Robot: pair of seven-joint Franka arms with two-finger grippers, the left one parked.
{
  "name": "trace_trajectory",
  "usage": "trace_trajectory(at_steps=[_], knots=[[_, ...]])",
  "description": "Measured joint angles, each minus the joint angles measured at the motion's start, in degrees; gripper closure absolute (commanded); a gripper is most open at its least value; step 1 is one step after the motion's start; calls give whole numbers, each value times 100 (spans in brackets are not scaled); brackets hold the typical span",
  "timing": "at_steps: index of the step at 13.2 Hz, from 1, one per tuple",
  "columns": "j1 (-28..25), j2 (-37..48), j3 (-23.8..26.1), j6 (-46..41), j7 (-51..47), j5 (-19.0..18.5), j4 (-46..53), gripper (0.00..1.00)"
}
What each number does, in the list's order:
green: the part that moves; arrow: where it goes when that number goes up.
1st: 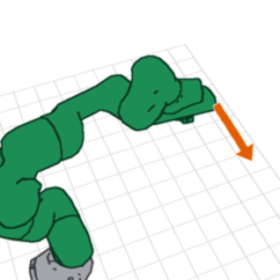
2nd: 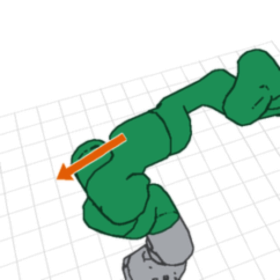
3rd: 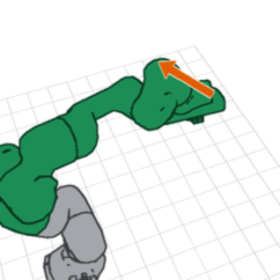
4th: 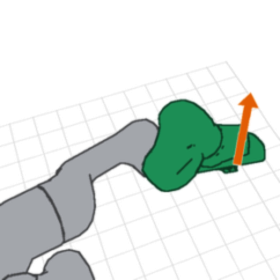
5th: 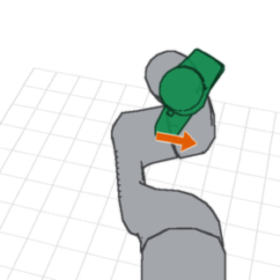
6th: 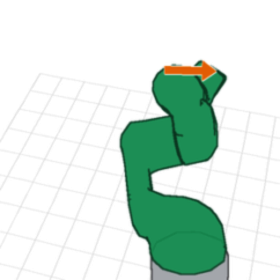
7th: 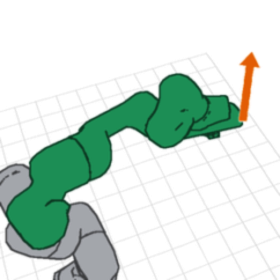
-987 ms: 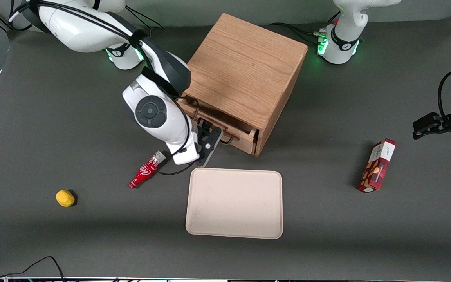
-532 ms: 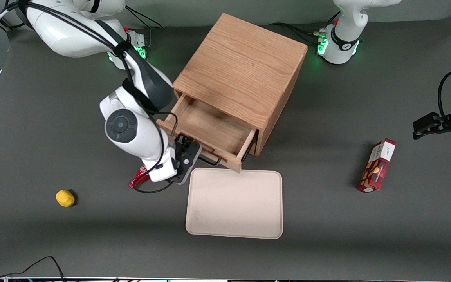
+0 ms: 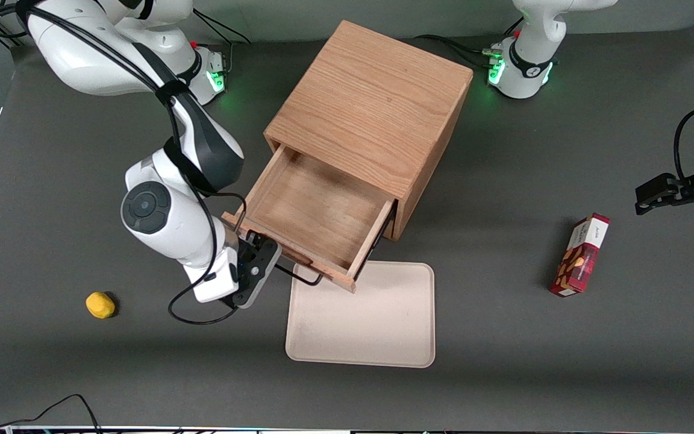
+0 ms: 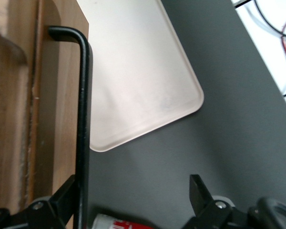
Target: Open upper drawer
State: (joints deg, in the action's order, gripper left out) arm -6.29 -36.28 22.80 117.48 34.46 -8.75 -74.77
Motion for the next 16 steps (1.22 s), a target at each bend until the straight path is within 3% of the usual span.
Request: trace_trajectory(at_steps=[9,14,16], knots=[[4,-145,-165,171,152,97,404,0],[136,369,-773,325,58,1026,499,0],[314,793,-869,359,-153,1565,289,0]])
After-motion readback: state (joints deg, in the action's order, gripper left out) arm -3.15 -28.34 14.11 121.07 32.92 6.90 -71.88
